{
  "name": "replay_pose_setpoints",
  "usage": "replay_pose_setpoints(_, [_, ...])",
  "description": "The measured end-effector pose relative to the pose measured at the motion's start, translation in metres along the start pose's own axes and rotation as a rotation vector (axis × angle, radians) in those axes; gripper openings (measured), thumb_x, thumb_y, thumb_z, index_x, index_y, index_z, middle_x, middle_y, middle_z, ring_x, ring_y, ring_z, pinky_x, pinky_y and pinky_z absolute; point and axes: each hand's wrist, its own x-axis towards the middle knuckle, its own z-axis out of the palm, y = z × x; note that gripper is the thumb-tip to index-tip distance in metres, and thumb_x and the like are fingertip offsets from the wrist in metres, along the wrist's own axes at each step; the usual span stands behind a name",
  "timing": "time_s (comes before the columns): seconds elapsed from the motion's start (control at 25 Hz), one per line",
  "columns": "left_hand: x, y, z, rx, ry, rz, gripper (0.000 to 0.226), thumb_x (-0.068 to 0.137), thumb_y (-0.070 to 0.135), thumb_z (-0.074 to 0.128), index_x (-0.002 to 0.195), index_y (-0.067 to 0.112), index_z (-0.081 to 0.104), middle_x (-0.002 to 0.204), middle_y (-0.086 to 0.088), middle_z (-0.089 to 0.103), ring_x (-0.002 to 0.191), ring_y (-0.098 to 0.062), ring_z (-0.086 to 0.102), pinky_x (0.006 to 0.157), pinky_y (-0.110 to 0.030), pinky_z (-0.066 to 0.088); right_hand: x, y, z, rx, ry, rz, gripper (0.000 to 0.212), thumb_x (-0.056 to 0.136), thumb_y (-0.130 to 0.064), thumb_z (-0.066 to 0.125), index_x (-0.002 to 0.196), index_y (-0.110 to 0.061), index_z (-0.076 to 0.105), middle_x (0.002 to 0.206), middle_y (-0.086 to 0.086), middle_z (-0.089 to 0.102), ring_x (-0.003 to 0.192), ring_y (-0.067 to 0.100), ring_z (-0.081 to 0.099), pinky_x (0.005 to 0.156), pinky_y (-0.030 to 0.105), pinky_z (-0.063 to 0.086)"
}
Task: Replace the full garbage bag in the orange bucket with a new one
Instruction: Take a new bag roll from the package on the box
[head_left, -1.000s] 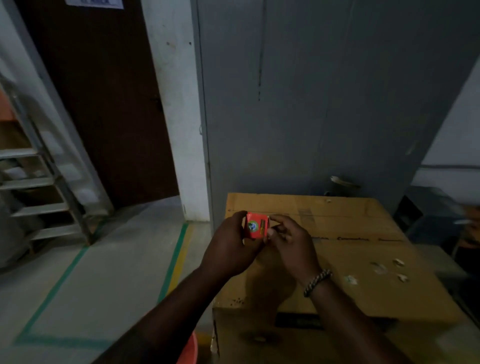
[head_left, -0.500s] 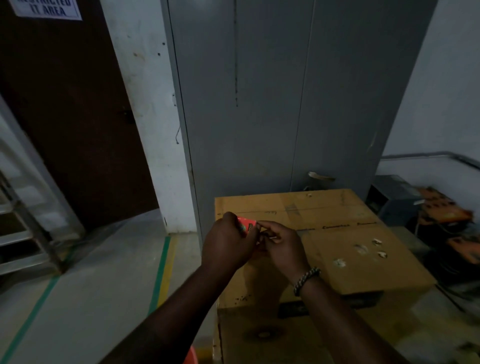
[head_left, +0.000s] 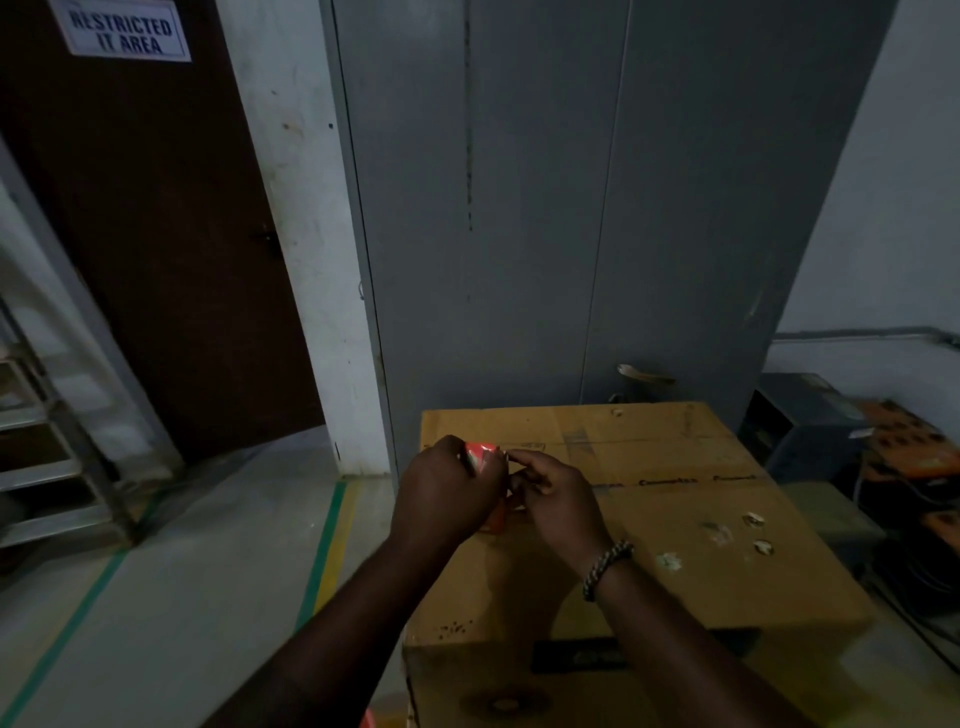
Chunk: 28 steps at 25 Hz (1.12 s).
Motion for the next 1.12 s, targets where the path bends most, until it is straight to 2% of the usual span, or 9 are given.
replay_pose_setpoints(0.12, [0.002,0.002,-0.005,-0.062,0.003,-0.047,0.05,0.093,0.063,0.047,0.111,0.022,0.068,0.076,0.009,0.065,0.065,-0.002,0.064,0.057,-0.025,0.056,0.006,0.0,-0.003,0.004,0.001,-0.019,0.029,0.097,-0.02,0.064,0.124,-0.03,0.069,0.105,-0.009,0.072,0.095,0.01,0.071,0.08,0.039,0.063])
replay_pose_setpoints(0.24, [0.005,-0.004,-0.01,-0.246,0.007,-0.084,0.046,0.098,0.055,0.043,0.125,0.023,0.063,0.091,0.001,0.072,0.072,-0.009,0.071,0.068,-0.037,0.063,0.011,0.001,-0.007,-0.033,0.018,-0.044,0.029,0.095,-0.025,0.066,0.124,-0.03,0.068,0.111,-0.012,0.069,0.102,0.006,0.066,0.082,0.038,0.062])
replay_pose_setpoints(0.32, [0.006,-0.01,-0.011,-0.287,0.081,-0.111,0.039,0.101,0.046,0.045,0.13,0.022,0.057,0.094,0.001,0.073,0.072,-0.007,0.07,0.065,-0.036,0.062,0.013,0.002,-0.007,-0.043,0.031,-0.057,0.031,0.094,-0.027,0.068,0.124,-0.035,0.067,0.12,-0.015,0.066,0.105,0.006,0.065,0.082,0.039,0.063])
replay_pose_setpoints(0.44, [0.005,-0.022,-0.012,-0.123,0.207,-0.034,0.04,0.098,0.03,0.057,0.137,0.027,0.049,0.107,0.008,0.068,0.087,-0.002,0.065,0.069,-0.023,0.055,0.018,-0.001,-0.008,-0.012,0.004,-0.034,0.04,0.094,-0.022,0.068,0.127,-0.043,0.062,0.123,-0.012,0.066,0.101,0.009,0.067,0.077,0.04,0.064])
replay_pose_setpoints(0.52, [0.008,-0.035,-0.008,0.047,0.204,0.108,0.046,0.091,0.024,0.067,0.135,0.033,0.054,0.124,0.005,0.06,0.108,-0.011,0.059,0.085,-0.031,0.056,0.019,-0.004,-0.009,-0.031,-0.018,-0.058,0.04,0.094,-0.018,0.067,0.128,-0.039,0.064,0.123,-0.012,0.067,0.101,0.01,0.066,0.079,0.036,0.063])
replay_pose_setpoints(0.68, [0.007,-0.038,-0.001,0.198,0.093,0.347,0.03,0.091,0.026,0.066,0.121,0.031,0.067,0.113,0.008,0.066,0.1,-0.009,0.057,0.083,-0.03,0.053,0.02,-0.007,-0.007,-0.043,-0.011,-0.066,0.035,0.094,-0.016,0.066,0.125,-0.034,0.067,0.121,-0.012,0.067,0.104,0.011,0.066,0.08,0.035,0.063])
replay_pose_setpoints(0.8, [-0.002,-0.031,0.0,-0.039,0.059,0.318,0.029,0.094,0.025,0.061,0.122,0.03,0.066,0.115,0.01,0.069,0.097,-0.002,0.063,0.082,-0.023,0.057,0.023,-0.007,-0.007,-0.042,0.0,-0.058,0.032,0.094,-0.014,0.066,0.12,-0.033,0.068,0.119,-0.011,0.066,0.105,0.013,0.066,0.08,0.039,0.063])
replay_pose_setpoints(0.96, [-0.012,-0.024,-0.002,-0.141,0.032,0.353,0.026,0.096,0.026,0.061,0.12,0.028,0.069,0.112,0.017,0.07,0.095,0.008,0.064,0.083,-0.011,0.055,0.024,-0.008,-0.009,0.005,0.026,-0.031,0.027,0.095,-0.011,0.065,0.112,-0.032,0.069,0.117,-0.009,0.065,0.098,0.016,0.068,0.069,0.039,0.065])
replay_pose_setpoints(1.12, [-0.016,-0.026,-0.003,-0.216,-0.082,0.305,0.039,0.091,0.033,0.07,0.128,0.033,0.058,0.115,0.028,0.058,0.103,0.012,0.058,0.087,-0.007,0.051,0.023,-0.007,-0.012,0.002,0.045,-0.036,0.024,0.094,-0.014,0.066,0.113,-0.028,0.069,0.113,-0.009,0.066,0.105,0.012,0.065,0.078,0.04,0.063])
